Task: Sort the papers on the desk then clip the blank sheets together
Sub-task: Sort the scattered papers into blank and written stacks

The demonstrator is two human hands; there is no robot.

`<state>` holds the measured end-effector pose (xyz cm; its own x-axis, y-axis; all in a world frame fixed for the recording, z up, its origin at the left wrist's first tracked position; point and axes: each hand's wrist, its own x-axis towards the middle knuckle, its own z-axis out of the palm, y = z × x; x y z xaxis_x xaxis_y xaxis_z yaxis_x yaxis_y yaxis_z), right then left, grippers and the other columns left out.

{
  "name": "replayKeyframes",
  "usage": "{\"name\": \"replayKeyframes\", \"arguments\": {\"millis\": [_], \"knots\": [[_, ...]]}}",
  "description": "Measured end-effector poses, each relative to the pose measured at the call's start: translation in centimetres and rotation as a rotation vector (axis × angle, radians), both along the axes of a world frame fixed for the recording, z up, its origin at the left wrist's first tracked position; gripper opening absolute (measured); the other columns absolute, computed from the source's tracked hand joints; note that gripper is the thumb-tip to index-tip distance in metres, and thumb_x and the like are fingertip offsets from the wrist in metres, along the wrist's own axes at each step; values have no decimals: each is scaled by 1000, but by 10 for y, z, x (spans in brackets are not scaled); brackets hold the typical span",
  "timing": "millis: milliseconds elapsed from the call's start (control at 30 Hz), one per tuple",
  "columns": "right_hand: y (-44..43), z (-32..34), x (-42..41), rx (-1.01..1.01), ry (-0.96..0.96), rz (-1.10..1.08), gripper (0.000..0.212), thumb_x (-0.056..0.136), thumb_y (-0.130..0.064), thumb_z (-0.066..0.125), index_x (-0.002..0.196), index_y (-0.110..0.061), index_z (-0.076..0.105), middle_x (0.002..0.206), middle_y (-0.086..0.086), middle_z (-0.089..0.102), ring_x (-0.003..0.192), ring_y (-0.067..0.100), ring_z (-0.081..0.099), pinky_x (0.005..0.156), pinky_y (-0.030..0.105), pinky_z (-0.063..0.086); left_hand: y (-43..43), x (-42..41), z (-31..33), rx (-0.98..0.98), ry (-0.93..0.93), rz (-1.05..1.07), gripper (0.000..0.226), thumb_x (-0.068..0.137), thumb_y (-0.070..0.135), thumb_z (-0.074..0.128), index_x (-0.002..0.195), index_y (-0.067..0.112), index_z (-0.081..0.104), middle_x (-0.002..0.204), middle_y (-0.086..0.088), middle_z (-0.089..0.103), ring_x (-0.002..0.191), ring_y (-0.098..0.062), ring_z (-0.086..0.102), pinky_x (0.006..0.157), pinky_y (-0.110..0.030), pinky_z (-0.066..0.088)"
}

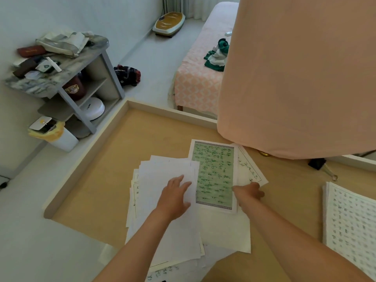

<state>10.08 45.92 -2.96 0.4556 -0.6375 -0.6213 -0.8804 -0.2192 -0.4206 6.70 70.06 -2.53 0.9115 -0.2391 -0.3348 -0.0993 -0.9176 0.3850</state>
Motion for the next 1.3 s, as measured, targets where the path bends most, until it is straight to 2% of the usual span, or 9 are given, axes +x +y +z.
{"name": "replayKeyframes", "arguments": {"millis": [167,233,367,600,733,1000,1133,1233,1300], "knots": [[6,0,-1,278,-52,37,33,81,-18,77,106,-4,61,95,6,66,71,20,61,61,28,52,-35,11,-19,100,95,-220,98,80,56,67,156,29,11,164,0,-9,151,-24,-11,123,-44,2],[8,2,0,330,-56,85,26,80,-25,78,97,-10,66,91,6,70,75,21,65,68,31,56,-40,9,-28,96,102,-233,100,79,58,67,156,30,10,164,0,-12,150,-23,-13,122,-43,-2],[11,1,2,336,-115,225,20,84,-27,73,101,-18,70,92,-2,72,81,19,69,73,32,59,-43,3,-38,22,55,-240,96,80,57,65,155,32,12,164,4,-10,150,-20,-13,121,-40,-4],[-6,22,4,51,-299,394,11,88,-13,67,90,-23,65,88,-7,68,78,15,63,62,26,49,-33,13,-36,-266,25,50,83,90,45,63,155,18,18,162,1,15,150,-17,10,121,-29,11],[-7,47,1,99,-484,370,21,90,-7,64,96,-27,67,90,-12,69,82,15,67,71,36,59,-30,25,-30,-355,104,214,82,89,39,68,153,14,24,158,-3,27,145,-20,23,119,-34,22],[11,129,5,51,-882,542,23,94,-14,60,100,-35,68,83,-13,68,71,15,62,59,35,51,-20,55,20,-664,237,463,90,87,47,67,156,18,15,160,-2,22,146,-22,26,116,-41,29],[16,171,12,218,-1081,369,29,95,-4,59,109,-29,62,96,-1,70,85,24,66,70,40,55,-5,63,69,-894,253,445,92,74,63,72,147,27,30,147,12,40,139,-16,37,111,-42,36],[19,181,17,390,-1083,242,41,94,2,57,123,-26,55,110,-5,71,97,8,69,79,25,58,14,63,101,-1041,338,416,48,84,48,70,124,26,54,119,7,68,111,-16,64,91,-33,51],[23,170,16,411,-963,218,48,93,4,56,125,-31,51,110,-8,69,94,3,68,77,24,58,27,57,109,-1047,399,443,30,90,37,65,113,18,65,101,3,75,96,-19,70,87,-37,55]]}}
